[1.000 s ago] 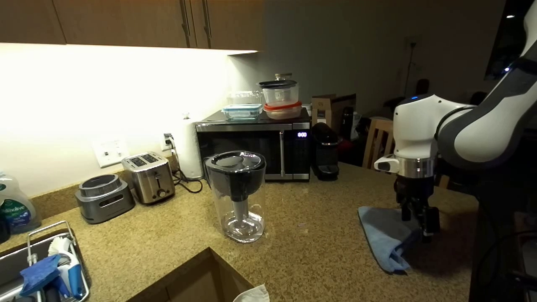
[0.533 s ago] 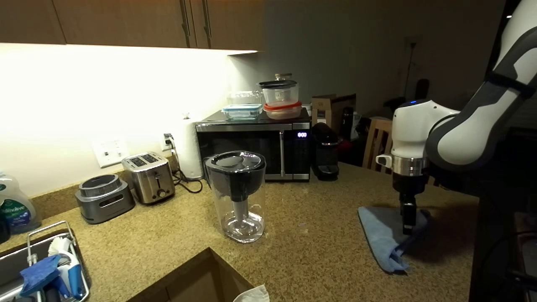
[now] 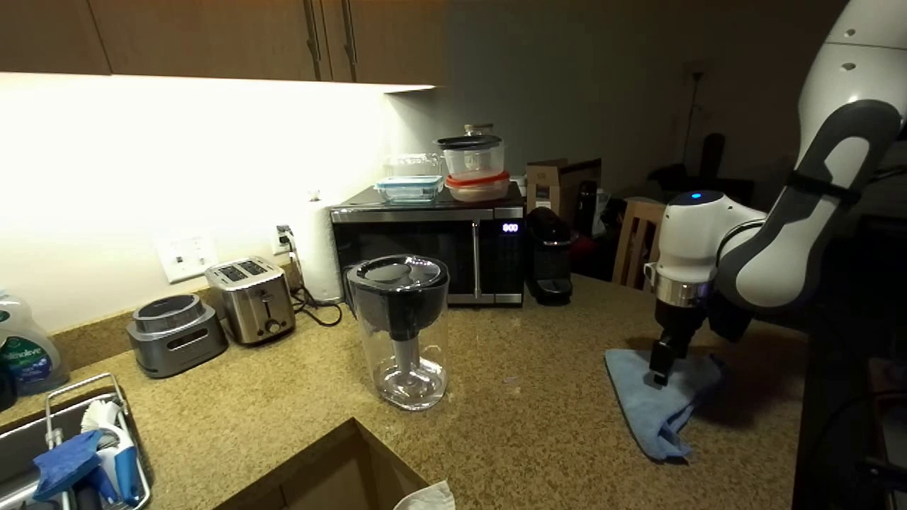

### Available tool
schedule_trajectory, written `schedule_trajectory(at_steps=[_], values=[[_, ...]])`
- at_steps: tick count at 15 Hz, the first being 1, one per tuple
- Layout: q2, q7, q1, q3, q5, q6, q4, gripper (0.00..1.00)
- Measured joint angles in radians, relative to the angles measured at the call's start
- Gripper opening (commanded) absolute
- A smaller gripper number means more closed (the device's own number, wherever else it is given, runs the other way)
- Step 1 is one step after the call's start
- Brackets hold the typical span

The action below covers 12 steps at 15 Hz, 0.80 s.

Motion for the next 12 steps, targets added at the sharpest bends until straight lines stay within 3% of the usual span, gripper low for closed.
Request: schedule_trajectory(at_steps=[4, 12], values=[[0.074, 0.104, 0.065, -0.061, -0.008, 0.007, 0.018, 1.0], [0.131, 0.127, 0.09, -0.041, 0.078, 0.067, 0.053, 1.0]])
